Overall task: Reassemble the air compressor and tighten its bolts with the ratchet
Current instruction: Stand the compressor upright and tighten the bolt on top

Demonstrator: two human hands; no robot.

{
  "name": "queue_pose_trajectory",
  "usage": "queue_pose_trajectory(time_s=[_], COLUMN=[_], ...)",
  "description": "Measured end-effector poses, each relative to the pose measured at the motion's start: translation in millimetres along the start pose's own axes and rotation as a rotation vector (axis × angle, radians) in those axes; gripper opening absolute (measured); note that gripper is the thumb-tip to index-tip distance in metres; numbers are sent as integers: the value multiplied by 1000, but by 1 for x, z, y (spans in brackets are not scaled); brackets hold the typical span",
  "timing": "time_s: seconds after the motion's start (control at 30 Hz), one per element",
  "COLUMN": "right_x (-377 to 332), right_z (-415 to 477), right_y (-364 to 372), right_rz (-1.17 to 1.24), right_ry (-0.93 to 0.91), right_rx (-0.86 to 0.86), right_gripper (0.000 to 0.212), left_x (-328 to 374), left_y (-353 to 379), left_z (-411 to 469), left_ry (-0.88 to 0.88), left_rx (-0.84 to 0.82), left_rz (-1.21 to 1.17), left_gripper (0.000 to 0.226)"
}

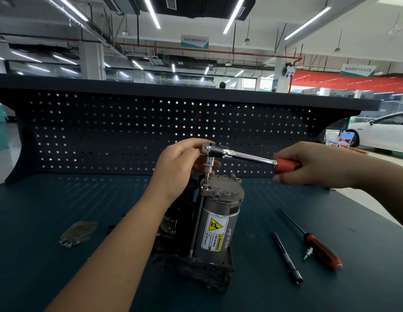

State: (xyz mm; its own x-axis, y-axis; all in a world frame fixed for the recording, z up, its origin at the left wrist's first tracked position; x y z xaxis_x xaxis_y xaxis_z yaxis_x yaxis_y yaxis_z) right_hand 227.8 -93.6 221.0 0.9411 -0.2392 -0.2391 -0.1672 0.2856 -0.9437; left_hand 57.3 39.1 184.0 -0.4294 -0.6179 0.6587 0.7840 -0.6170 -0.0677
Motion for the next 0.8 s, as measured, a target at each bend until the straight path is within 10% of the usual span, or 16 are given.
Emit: queue_pose_trajectory(time_s=[0.8], right_x=[-74], right_z=[-75], right_y=[17], right_rz=[39], right_ry=[337], right_rx=[-170], right_gripper=[37], left_x=[0], left_y=[5], left_z=[3], left_ry=[13], left_rx=[-173], left_rz=[215], left_gripper=[41])
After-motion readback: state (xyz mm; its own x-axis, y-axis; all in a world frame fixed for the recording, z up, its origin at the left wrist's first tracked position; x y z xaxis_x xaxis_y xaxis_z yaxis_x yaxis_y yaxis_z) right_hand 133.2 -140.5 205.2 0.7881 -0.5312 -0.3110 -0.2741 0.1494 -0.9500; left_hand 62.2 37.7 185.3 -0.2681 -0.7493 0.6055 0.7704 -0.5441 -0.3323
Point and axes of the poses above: each hand's wrist, its own z-axis towards the middle knuckle, its own y-axis out of the palm, x = y × z, the point moved 6 cm from there along z, towards the middle knuckle, and after that the axes turned 10 degrees about y, right-handed, at the moved point
